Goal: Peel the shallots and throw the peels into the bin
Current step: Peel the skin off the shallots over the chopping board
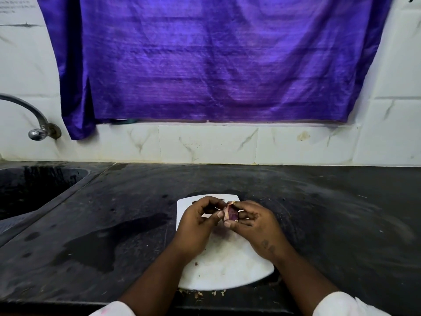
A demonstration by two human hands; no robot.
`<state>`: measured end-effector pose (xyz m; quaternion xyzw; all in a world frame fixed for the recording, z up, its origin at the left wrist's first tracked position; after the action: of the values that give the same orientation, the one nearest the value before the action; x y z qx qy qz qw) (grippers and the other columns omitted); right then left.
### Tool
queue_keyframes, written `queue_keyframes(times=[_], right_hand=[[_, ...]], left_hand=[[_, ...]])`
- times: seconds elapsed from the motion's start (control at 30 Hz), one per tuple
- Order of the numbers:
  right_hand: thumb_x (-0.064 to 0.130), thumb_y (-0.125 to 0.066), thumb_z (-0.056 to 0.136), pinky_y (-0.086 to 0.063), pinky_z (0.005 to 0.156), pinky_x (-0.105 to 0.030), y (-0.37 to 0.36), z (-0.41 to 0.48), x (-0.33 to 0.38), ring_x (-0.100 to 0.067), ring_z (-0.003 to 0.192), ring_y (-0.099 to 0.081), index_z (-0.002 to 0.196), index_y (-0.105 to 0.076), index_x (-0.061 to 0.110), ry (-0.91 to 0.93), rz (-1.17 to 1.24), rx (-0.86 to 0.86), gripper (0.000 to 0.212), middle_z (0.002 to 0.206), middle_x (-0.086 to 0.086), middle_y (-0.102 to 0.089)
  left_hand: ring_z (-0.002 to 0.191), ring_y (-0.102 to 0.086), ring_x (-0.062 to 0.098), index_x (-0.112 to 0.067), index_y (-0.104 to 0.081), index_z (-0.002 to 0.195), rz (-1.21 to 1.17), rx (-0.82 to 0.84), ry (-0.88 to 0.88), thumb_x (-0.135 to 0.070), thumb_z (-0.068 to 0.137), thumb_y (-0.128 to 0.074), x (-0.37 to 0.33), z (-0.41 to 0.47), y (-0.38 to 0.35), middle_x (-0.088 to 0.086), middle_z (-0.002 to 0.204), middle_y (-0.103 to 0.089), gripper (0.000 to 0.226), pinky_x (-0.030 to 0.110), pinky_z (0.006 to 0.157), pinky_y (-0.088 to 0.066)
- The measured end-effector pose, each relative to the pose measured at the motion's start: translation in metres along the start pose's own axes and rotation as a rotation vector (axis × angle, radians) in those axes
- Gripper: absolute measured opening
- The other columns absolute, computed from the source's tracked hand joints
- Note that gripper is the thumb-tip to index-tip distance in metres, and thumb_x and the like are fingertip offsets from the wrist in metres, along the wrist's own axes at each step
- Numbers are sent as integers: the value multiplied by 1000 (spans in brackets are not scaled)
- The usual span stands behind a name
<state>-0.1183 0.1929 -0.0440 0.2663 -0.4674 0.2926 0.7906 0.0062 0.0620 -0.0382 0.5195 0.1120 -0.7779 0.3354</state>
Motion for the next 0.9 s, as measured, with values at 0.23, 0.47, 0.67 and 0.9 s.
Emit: queue_keyframes(times=[0.23,0.47,0.67,0.9], right_hand=[[5,-90,71,-62,89,-36,0,-1,-1,-21,102,-74,114,-77,17,0,-1,16,46,114,-1,-72],[4,-89,72,-62,87,-30,2,-1,3,-17,101,-74,114,-76,15,19,-8,-9,46,114,-3,-72],[6,-90,71,-62,83,-28,4,1,8,-12,100,-74,104,-73,36,44,-21,-80,48,111,4,-72],[-6,-79,79,-61,83,-25,6,26,29,-13,88,-77,99,-74,18,-2,339,-180,31,91,-1,-82]], left_hand=[[80,-66,14,-5,-68,87,-21,-41,-16,7,90,-69,-1,-1,2,4,83,-72,13,26,71,-55],[81,-65,27,-5,-64,94,-34,-33,-41,5,95,-64,-6,-6,2,18,90,-69,10,39,76,-56],[79,-65,16,-5,-65,94,-29,-21,-34,5,95,-64,-10,-6,0,4,84,-70,10,27,73,-54],[77,-65,12,-3,-64,93,-46,-64,-29,9,94,-63,-10,-7,0,-4,84,-70,12,25,71,-55]])
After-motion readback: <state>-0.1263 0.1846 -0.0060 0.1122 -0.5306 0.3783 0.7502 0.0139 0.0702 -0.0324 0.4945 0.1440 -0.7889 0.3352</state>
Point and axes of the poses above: each hand's wrist, its own z-axis towards the middle knuckle, its own y-axis out of the back of the hand, x = y × z, the point moved 1 cm from there along z, towards the middle knuckle
